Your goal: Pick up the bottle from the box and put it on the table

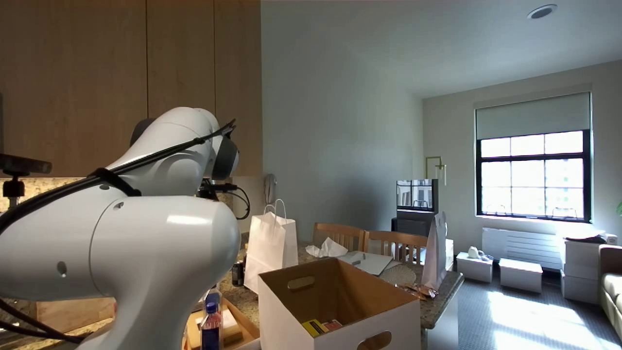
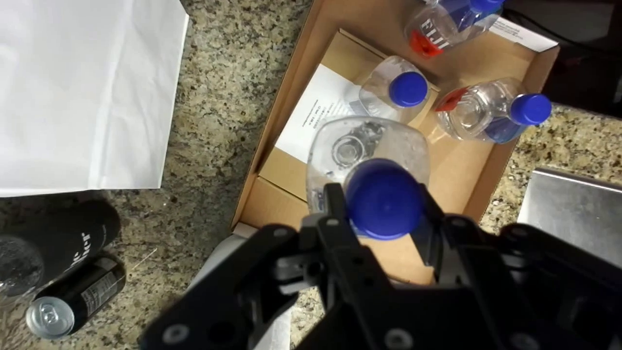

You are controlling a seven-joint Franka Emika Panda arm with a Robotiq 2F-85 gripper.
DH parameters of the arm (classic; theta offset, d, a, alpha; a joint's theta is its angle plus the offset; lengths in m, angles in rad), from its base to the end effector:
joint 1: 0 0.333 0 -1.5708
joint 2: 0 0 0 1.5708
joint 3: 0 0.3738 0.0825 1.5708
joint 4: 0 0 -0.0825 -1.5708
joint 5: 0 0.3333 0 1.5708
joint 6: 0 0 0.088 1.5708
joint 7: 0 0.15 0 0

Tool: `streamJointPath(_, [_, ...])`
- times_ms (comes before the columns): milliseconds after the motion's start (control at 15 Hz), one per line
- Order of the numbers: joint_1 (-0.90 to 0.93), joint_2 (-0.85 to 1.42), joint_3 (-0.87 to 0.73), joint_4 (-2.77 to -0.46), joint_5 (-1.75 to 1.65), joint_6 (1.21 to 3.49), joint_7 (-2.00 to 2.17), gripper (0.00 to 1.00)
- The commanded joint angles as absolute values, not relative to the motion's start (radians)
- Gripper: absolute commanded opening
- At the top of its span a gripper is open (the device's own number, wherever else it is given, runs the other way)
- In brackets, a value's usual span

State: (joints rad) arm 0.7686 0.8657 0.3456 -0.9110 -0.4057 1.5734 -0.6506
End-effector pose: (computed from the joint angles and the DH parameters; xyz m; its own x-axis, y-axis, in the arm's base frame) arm 0.4615 0.5807 0.3773 -0.1310 0.9675 -0.2162 0.9906 0.1362 0.0094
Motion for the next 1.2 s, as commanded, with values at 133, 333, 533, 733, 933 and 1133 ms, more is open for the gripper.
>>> streamJointPath(133, [0.734, 0.748, 0.357, -1.029, -0.413, 1.715, -0.640, 0.15])
streamJointPath(333, [0.708, 0.660, 0.364, -1.160, -0.404, 1.823, -0.618, 0.15])
streamJointPath(533, [0.694, 0.595, 0.372, -1.273, -0.391, 1.850, -0.589, 0.15])
streamJointPath(733, [0.678, 0.538, 0.387, -1.399, -0.366, 1.871, -0.556, 0.15])
streamJointPath(933, [0.655, 0.496, 0.423, -1.537, -0.348, 1.956, -0.582, 0.15])
streamJointPath(1133, [0.652, 0.454, 0.434, -1.676, -0.323, 2.069, -0.577, 0.15])
